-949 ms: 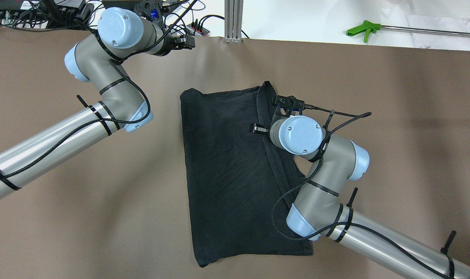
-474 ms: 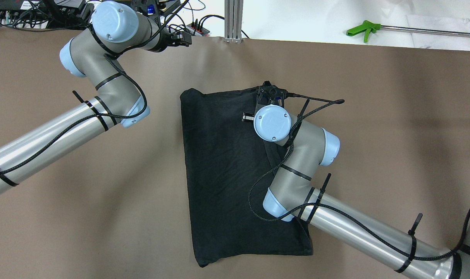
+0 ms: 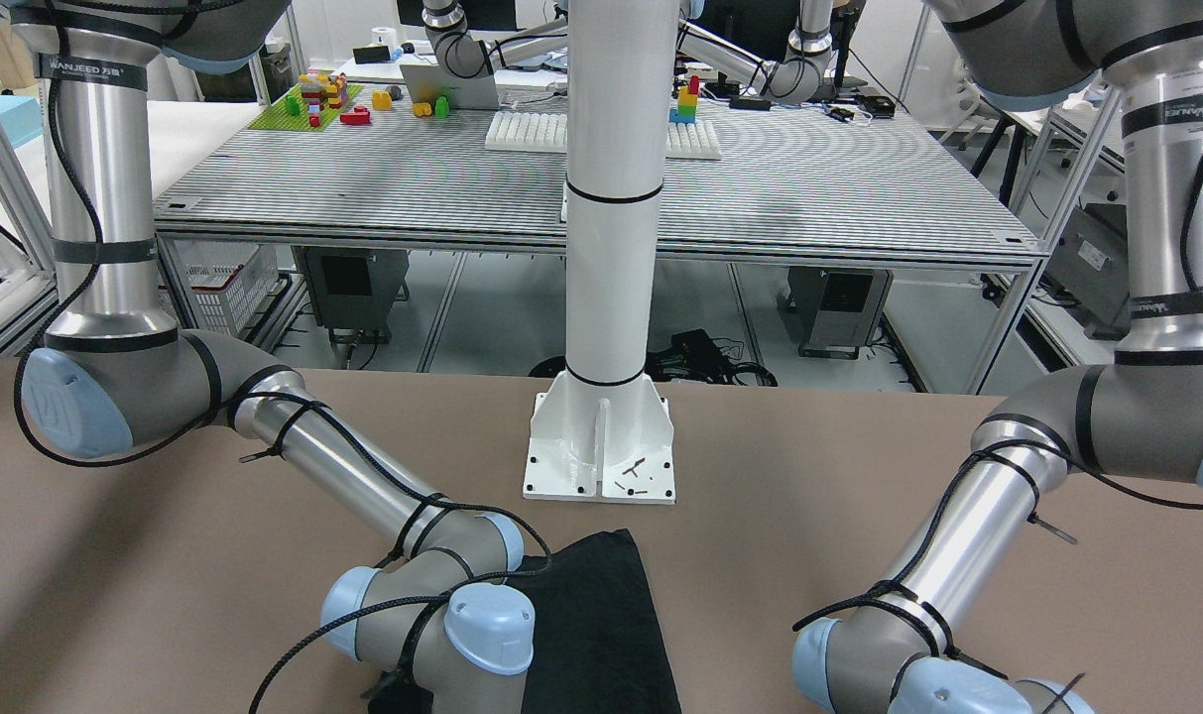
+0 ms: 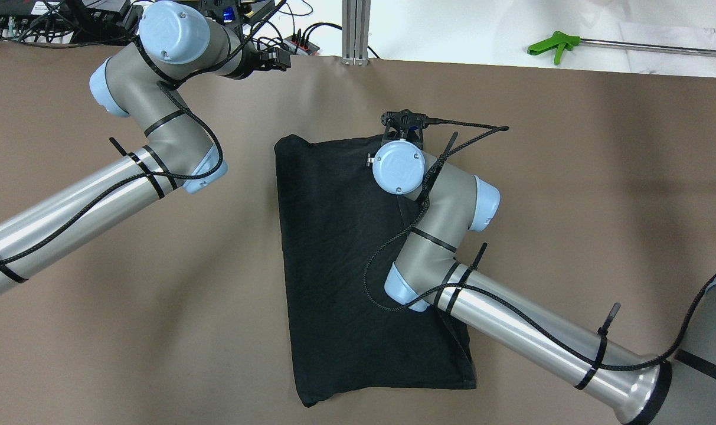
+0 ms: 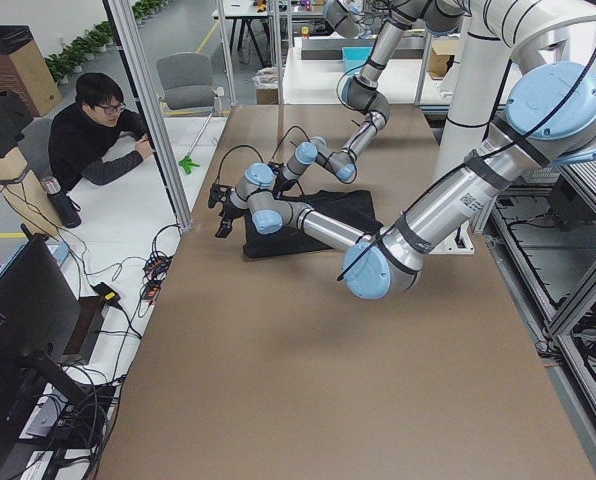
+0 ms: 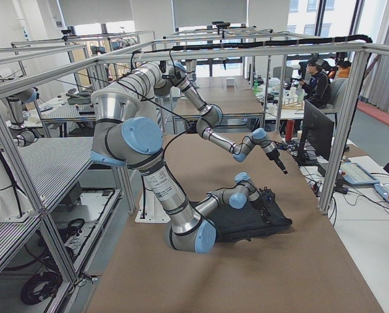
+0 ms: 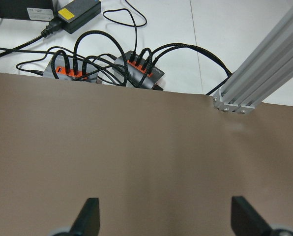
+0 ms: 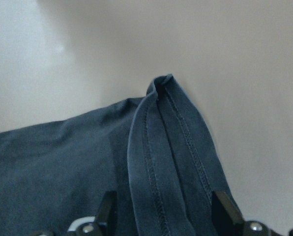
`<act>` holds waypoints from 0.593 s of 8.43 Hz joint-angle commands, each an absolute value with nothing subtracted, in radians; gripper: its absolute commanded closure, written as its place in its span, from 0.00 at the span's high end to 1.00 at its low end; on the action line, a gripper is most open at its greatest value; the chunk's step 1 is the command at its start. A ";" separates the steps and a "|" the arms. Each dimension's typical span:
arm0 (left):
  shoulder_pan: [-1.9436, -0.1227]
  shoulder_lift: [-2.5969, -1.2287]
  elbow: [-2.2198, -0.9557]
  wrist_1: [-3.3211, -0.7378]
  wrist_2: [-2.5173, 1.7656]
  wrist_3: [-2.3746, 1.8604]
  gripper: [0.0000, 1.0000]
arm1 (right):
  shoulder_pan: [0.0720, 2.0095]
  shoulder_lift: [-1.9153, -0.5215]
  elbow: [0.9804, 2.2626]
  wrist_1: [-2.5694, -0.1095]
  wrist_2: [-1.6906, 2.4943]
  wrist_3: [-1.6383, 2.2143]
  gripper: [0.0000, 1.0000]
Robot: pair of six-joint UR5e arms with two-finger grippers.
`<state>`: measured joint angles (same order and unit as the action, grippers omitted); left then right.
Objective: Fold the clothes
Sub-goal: 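Pinch the far corner of the shirt with the right gripper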
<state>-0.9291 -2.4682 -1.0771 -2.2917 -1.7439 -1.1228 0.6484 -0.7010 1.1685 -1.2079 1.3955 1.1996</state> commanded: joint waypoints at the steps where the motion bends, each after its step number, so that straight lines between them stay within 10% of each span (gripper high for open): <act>1: -0.936 -2.468 -1.069 -2.292 -1.753 -1.114 0.94 | 0.650 -0.649 1.100 -1.204 1.374 1.190 0.68; 5: -0.943 -2.468 -1.065 -2.292 -1.756 -1.114 0.94 | 0.643 -0.653 1.059 -1.206 1.373 1.169 0.50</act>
